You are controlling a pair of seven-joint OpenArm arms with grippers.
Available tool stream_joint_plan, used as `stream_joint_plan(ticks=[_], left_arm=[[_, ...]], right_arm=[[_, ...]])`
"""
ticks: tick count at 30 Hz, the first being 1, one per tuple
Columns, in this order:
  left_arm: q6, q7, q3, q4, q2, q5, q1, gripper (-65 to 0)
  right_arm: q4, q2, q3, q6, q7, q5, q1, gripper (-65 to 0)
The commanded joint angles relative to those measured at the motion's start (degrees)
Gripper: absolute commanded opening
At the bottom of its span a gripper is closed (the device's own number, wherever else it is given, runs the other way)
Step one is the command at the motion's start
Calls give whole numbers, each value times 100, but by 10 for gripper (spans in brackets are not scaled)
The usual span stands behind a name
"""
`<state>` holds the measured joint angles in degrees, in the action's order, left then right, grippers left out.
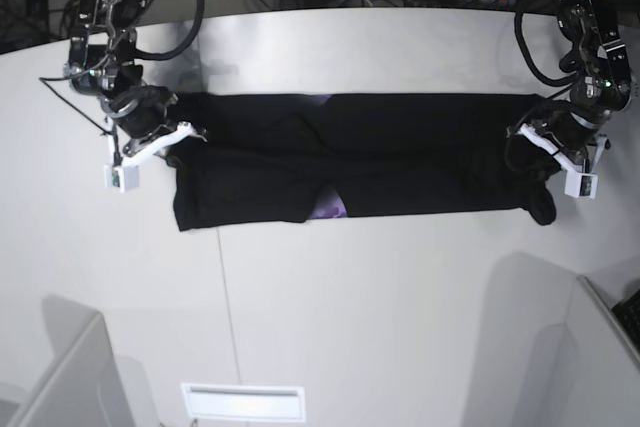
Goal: Fold the T-shirt properly
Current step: 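Fold the strip's ends inward with both grippers toward the middle, then grasp the strip end near the left gripper and fold it inward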
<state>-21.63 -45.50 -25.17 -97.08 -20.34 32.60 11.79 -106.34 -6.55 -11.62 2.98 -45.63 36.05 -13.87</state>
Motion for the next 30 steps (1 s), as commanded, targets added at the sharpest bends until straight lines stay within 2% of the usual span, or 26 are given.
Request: stream_joint_plan(ticks=[1, 3, 8, 14, 23, 30], left_arm=[[128, 150, 95, -187, -10, 68, -32, -650], [330, 150, 359, -301, 78, 76, -32, -650], [523, 132, 833, -398, 306, 111, -85, -650], [523, -299, 1185, -407, 702, 76, -296, -650], [523, -791, 1194, -398, 1203, 76, -630, -650], [523, -897, 1378, -363, 1361, 76, -779, -650]], right_arm=[[-34, -53, -21, 31, 110, 56, 64, -650], [28, -62, -21, 31, 110, 56, 64, -650], [107, -62, -21, 31, 110, 56, 64, -650], [107, -18, -364, 31, 92, 56, 55, -650], [107, -18, -487, 40, 84, 56, 11, -650], [107, -18, -478, 40, 84, 56, 11, -650]])
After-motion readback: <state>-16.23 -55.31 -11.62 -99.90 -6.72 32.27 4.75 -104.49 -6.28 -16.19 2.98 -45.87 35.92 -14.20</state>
